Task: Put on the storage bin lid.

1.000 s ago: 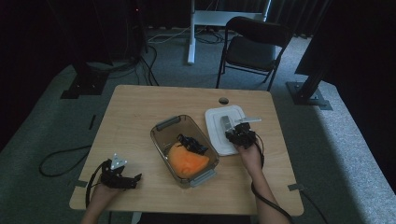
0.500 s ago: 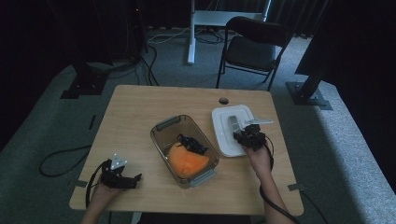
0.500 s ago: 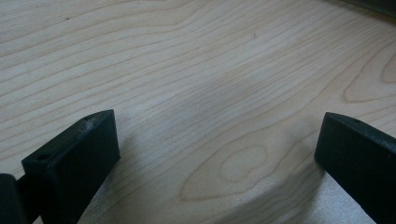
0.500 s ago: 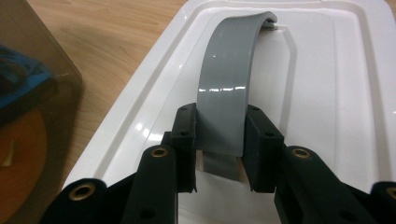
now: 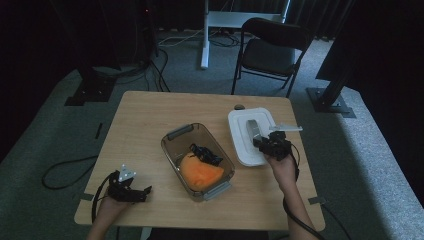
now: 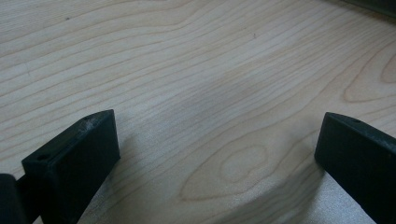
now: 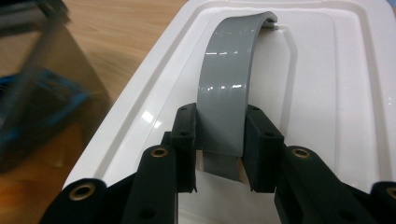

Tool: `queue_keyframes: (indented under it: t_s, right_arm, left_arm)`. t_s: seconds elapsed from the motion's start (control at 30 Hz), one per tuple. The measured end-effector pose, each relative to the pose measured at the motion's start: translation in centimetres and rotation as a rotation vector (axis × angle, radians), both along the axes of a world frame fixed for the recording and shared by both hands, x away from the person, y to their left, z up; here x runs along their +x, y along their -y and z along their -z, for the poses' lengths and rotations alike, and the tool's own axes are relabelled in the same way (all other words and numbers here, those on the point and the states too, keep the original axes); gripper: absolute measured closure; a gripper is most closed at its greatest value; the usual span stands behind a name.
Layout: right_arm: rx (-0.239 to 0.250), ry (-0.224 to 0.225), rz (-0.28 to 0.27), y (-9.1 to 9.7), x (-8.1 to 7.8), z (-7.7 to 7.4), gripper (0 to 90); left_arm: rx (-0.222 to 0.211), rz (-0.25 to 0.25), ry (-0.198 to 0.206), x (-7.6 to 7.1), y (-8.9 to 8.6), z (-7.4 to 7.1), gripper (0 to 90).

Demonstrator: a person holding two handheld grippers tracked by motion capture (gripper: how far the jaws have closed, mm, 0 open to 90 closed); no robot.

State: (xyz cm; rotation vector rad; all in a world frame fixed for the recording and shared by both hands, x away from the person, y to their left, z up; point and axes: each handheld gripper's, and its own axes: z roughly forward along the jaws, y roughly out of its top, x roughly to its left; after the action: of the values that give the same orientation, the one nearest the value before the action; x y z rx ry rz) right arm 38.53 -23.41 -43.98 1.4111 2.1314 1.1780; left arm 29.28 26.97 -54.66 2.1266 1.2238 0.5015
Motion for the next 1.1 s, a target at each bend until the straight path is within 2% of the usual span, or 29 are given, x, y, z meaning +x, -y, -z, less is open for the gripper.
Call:
queue_keyframes:
  t_s: [0.3,0.43,0.63,0.77,0.93,1.1]
  right_arm:
    - [0.021,0.046,-0.056,-1.5,-1.2,-2.2,68.5]
    - [0.046,0.067,-0.094,-2.5,-1.8,-3.3,68.5]
    - [0.065,0.075,-0.153,-4.0,-2.5,-4.2,68.5]
    - [0.065,0.082,-0.185,-4.9,-3.0,-4.4,68.5]
    - [0.08,0.078,-0.256,-7.0,-3.8,-4.5,68.4]
    - [0.085,0.067,-0.285,-8.1,-4.1,-4.4,68.5]
  left_arm:
    - [0.001,0.0,0.001,0.0,0.0,0.0,0.2]
    - [0.001,0.0,0.001,0.0,0.0,0.0,0.2]
    - [0.0,-0.001,0.001,0.0,0.0,0.0,0.3]
    - [0.0,-0.001,0.002,0.0,0.0,0.0,0.2]
    - [0.0,-0.001,0.002,0.0,0.0,0.0,0.2]
    - [0.0,-0.001,0.002,0.0,0.0,0.0,0.3]
